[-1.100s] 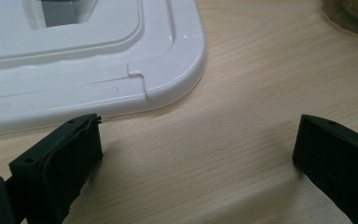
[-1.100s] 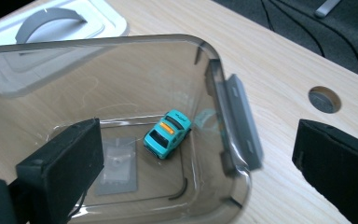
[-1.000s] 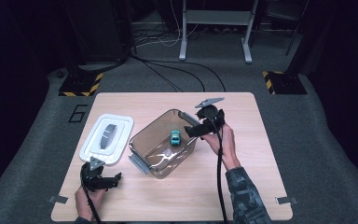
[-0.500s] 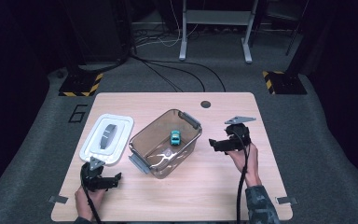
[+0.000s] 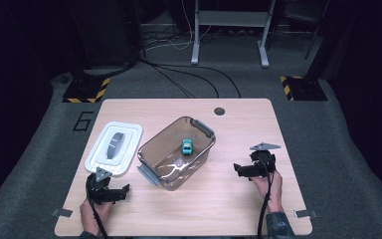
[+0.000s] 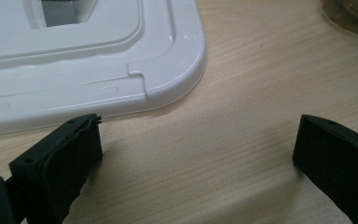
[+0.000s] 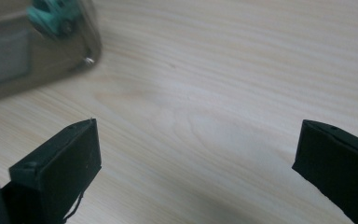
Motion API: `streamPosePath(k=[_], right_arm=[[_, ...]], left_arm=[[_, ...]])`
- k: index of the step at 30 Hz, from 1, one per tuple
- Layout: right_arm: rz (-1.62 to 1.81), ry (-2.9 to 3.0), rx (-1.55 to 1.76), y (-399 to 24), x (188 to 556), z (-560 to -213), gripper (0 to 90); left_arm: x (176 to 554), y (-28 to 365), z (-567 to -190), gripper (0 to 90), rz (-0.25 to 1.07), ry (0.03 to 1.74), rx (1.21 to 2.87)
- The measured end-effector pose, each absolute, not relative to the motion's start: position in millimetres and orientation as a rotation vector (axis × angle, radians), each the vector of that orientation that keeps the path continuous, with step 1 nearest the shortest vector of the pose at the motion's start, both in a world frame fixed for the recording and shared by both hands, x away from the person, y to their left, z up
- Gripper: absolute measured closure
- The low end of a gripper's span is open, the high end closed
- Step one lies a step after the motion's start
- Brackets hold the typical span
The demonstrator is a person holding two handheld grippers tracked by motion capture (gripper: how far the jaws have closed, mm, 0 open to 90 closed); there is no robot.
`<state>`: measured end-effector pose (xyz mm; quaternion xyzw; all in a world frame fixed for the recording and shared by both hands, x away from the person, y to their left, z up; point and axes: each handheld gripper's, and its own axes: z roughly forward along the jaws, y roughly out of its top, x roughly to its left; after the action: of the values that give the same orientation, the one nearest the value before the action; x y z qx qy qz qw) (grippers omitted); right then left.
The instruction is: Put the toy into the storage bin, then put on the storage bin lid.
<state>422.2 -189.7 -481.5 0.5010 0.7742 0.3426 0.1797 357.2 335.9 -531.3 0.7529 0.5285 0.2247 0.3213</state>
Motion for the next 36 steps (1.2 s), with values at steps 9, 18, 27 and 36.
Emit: streamPosePath(k=[9,18,27,36], right_arm=[[0.875,2.127,1.481,-205.6,417.7,-517.5,0.0],[0.856,2.072,1.498,-212.8,422.0,-527.0,0.0],[0.874,2.061,1.485,-214.0,422.6,-528.6,0.0],[0.873,2.060,1.486,-213.9,422.6,-528.7,0.0]], left_arm=[[357.6,336.3,-531.4,0.9,0.581,1.386,1.974],[357.7,336.3,-531.2,1.2,0.581,1.381,1.980],[356.9,338.3,-520.9,4.0,0.507,1.334,2.007],[370.6,341.7,-495.6,0.9,0.526,1.297,1.971]])
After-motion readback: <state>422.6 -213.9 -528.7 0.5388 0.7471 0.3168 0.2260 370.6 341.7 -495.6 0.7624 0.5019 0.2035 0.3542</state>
